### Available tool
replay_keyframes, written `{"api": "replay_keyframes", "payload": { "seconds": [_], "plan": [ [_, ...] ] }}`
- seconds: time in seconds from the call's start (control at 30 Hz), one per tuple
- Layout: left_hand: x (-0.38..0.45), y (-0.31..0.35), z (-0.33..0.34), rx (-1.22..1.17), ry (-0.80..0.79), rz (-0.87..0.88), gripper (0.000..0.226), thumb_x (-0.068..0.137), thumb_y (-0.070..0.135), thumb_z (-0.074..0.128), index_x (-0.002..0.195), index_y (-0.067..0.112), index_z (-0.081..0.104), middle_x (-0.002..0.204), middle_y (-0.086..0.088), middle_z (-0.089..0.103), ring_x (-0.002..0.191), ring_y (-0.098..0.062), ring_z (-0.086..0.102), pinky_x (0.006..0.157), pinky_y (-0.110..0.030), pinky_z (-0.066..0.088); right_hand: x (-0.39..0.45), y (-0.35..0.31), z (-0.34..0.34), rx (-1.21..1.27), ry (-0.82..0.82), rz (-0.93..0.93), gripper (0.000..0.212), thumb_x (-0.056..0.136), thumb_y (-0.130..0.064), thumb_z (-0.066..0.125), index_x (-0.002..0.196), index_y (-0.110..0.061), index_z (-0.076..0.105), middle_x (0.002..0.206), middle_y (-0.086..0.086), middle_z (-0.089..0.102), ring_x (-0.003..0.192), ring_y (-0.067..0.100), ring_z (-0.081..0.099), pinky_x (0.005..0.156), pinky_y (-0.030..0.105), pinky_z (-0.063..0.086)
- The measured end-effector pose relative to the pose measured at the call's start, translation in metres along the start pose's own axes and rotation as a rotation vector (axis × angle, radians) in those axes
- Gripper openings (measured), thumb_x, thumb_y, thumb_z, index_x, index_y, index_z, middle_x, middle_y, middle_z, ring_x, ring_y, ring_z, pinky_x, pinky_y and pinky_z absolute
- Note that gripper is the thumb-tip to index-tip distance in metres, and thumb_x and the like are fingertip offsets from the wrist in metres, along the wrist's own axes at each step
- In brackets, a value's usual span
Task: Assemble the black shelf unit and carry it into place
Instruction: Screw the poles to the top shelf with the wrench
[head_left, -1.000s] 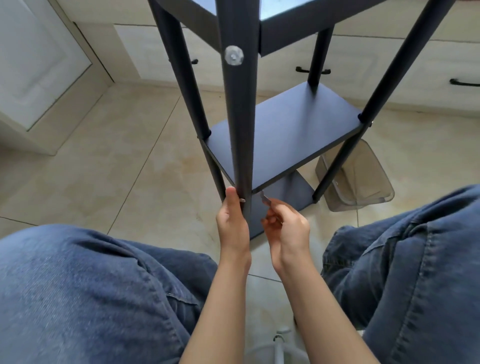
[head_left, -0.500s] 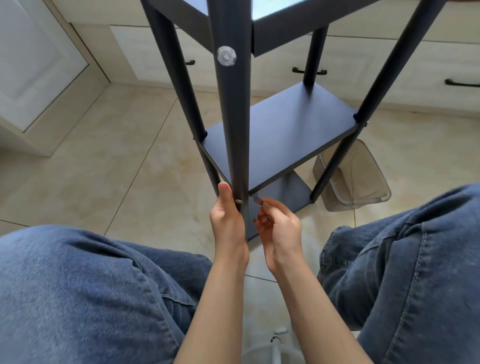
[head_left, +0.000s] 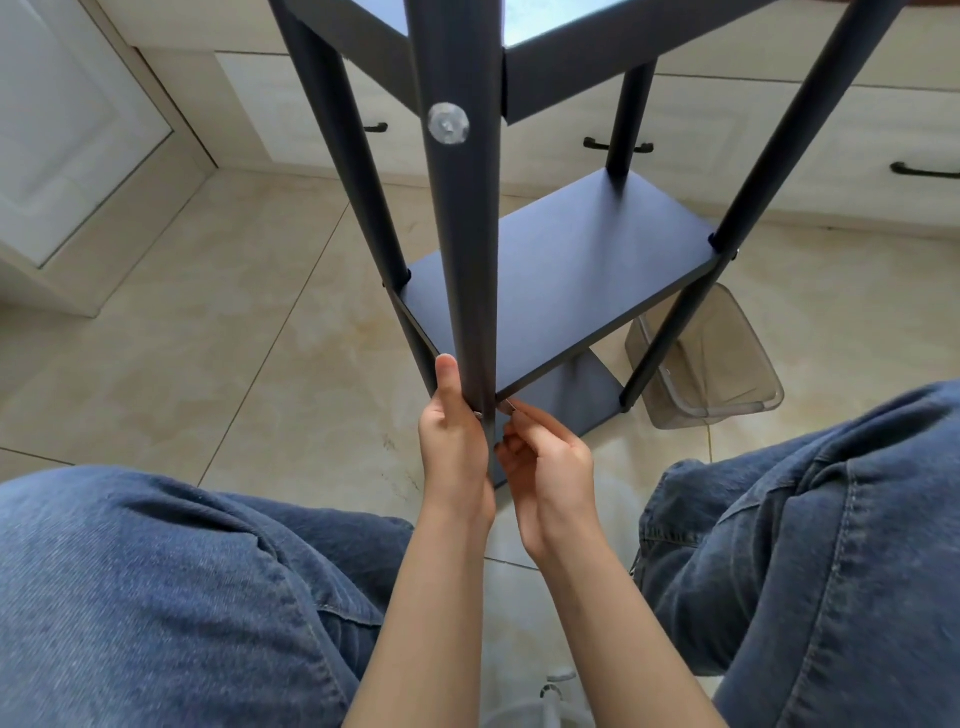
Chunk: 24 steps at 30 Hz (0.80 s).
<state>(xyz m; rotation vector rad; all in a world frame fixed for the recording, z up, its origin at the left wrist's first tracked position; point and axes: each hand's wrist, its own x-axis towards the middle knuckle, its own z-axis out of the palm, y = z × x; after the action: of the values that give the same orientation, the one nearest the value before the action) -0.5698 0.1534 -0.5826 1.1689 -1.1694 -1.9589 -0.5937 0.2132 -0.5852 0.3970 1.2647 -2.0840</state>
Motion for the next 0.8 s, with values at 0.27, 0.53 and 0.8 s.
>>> {"api": "replay_keyframes", "payload": {
  "seconds": [0.27,0.53,0.8],
  "plan": [
    [0.001,-0.003,0.0,-0.004,-0.016,0.003,0.058,0.091,0.068,0.044,0.09,0.016,0.071,0.08,0.002,0.071,0.08,-0.012,0.067,0.08,-0.029,0.052,0.002,-0.006,-0.001,0.215,0.02,0.088,0.026,0.092,0.005,0.052,0.082,-0.002,0.075,0.065,0.006,0.059,0.06,0.013,0.055,0.059,0.022,0.051],
    [-0.003,0.0,0.003,-0.015,0.009,-0.008,0.074,0.073,0.076,0.047,0.105,0.013,0.071,0.1,-0.005,0.073,0.105,-0.026,0.067,0.097,-0.039,0.051,0.002,-0.01,0.0,0.312,0.047,0.166,0.013,0.093,-0.003,0.056,0.089,0.0,0.068,0.065,0.007,0.059,0.058,0.013,0.054,0.056,0.021,0.049],
    [0.0,-0.004,0.001,0.004,0.026,0.005,0.052,0.097,0.063,0.045,0.097,0.017,0.07,0.096,-0.004,0.072,0.102,-0.025,0.066,0.094,-0.038,0.051,0.006,-0.013,0.0,0.384,0.067,0.178,0.013,0.095,-0.001,0.055,0.085,0.0,0.064,0.063,0.006,0.058,0.059,0.014,0.052,0.051,0.02,0.049]
  ]
}}
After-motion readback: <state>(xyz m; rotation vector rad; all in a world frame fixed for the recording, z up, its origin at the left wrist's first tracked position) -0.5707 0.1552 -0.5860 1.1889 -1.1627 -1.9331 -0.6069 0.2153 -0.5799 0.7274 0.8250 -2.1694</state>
